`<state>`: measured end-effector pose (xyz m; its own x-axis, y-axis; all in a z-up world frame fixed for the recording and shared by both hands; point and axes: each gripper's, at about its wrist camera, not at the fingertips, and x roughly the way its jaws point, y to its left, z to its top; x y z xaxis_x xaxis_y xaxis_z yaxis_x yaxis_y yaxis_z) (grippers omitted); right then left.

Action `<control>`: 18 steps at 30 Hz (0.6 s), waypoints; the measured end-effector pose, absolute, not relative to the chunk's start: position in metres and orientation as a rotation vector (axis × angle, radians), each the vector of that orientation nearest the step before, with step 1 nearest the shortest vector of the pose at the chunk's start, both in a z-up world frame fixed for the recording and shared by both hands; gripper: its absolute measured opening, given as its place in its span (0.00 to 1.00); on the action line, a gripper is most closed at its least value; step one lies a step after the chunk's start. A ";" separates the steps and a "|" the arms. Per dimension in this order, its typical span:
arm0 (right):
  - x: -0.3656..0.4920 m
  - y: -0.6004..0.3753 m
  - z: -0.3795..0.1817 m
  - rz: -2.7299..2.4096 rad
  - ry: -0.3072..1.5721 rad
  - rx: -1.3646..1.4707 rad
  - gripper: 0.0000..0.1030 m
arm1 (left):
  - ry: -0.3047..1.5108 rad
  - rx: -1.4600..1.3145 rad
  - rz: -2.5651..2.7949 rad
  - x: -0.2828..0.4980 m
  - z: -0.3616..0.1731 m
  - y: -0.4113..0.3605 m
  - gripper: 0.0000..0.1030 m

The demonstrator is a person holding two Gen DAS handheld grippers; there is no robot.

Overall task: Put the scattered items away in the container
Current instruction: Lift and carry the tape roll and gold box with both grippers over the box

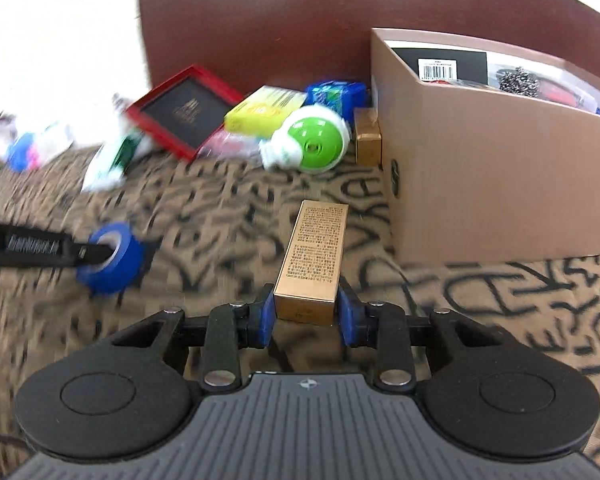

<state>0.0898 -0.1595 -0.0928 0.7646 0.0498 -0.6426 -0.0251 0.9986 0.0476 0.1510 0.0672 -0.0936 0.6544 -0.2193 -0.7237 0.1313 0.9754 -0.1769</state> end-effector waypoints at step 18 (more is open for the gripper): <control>0.011 -0.182 -0.089 0.078 0.727 -0.037 0.41 | 0.901 0.135 -0.367 0.073 -0.086 0.001 0.34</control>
